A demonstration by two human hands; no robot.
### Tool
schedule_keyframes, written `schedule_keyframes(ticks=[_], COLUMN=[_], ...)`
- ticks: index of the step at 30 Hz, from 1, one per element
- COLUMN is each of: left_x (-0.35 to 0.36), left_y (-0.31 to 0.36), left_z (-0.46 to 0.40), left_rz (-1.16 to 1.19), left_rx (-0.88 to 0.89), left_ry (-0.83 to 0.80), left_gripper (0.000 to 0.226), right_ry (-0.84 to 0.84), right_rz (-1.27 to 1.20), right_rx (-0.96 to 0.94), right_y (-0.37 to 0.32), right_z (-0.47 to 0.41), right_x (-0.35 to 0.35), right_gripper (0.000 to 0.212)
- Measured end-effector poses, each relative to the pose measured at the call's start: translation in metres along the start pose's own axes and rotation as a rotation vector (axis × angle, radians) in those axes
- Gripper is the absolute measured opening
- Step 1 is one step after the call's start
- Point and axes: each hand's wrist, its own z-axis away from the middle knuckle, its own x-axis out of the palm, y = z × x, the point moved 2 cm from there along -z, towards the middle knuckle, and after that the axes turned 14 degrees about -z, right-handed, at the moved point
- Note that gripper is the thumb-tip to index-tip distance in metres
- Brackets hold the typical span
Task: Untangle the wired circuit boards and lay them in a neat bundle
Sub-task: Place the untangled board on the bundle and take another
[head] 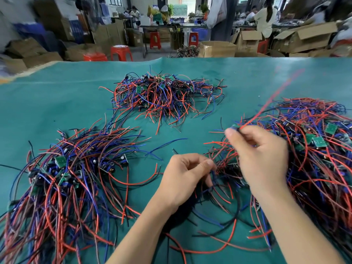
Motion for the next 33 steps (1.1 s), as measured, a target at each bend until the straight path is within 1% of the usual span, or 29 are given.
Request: schedule_keyframes(ticks=[2, 4, 5, 7, 9, 10, 14, 16, 17, 19, 21, 22, 24, 25, 27, 29, 33], left_x=[0.001, 0.002, 0.002, 0.001, 0.001, 0.002, 0.002, 0.003, 0.003, 0.003, 0.003, 0.003, 0.002, 0.002, 0.003, 0.003, 0.004], left_y=[0.001, 0.003, 0.003, 0.001, -0.001, -0.001, -0.002, -0.003, -0.004, -0.004, -0.004, -0.004, -0.004, -0.005, -0.005, -0.006, -0.008], left_z=[0.0, 0.001, 0.001, -0.001, -0.002, -0.002, -0.003, -0.004, -0.004, -0.004, -0.003, -0.003, -0.003, -0.004, -0.004, -0.004, -0.004], left_rz=[-0.013, -0.025, -0.033, -0.044, -0.027, -0.021, -0.03, -0.04, -0.051, -0.069, -0.072, -0.071, -0.077, -0.081, -0.081, -0.078, -0.08], left_rx=[0.007, 0.01, 0.003, -0.022, -0.035, -0.036, -0.043, -0.053, -0.056, -0.058, -0.061, -0.063, -0.064, -0.064, -0.06, -0.058, -0.064], left_ry=[-0.023, -0.021, -0.004, 0.036, 0.061, 0.067, 0.076, 0.079, 0.081, 0.089, 0.093, 0.094, 0.093, 0.091, 0.087, 0.083, 0.081], left_gripper=[0.024, 0.023, 0.023, 0.022, 0.019, 0.018, 0.015, 0.014, 0.014, 0.014, 0.014, 0.015, 0.015, 0.014, 0.014, 0.014, 0.015], right_ry=[0.142, 0.285, 0.327, 0.33, 0.235, 0.156, -0.15, -0.242, -0.285, -0.414, -0.573, -0.672, -0.812, -0.851, -0.88, -0.877, -0.794], right_rz=[0.0, -0.026, -0.022, -0.006, 0.059, 0.16, 0.745, 0.929, 0.943, 0.931, 0.907, 0.897, 0.883, 0.871, 0.849, 0.812, 0.702], right_rx=[-0.03, -0.015, 0.011, 0.09, 0.163, 0.182, 0.141, 0.11, 0.101, 0.007, -0.029, -0.017, 0.046, 0.097, 0.226, 0.319, 0.456], right_y=[-0.006, -0.015, -0.021, -0.034, -0.049, -0.054, -0.067, -0.074, -0.077, -0.076, -0.063, -0.052, -0.027, -0.013, 0.012, 0.033, 0.063], right_z=[-0.01, -0.018, -0.023, -0.033, -0.045, -0.052, -0.081, -0.096, -0.103, -0.112, -0.116, -0.116, -0.119, -0.121, -0.125, -0.127, -0.126], right_x=[-0.016, -0.035, -0.044, -0.06, -0.073, -0.079, -0.092, -0.08, -0.068, -0.031, 0.013, 0.037, 0.078, 0.094, 0.115, 0.127, 0.136], right_gripper=[0.031, 0.032, 0.034, 0.035, 0.026, 0.024, 0.039, 0.041, 0.044, 0.048, 0.033, 0.024, 0.009, 0.015, 0.031, 0.04, 0.041])
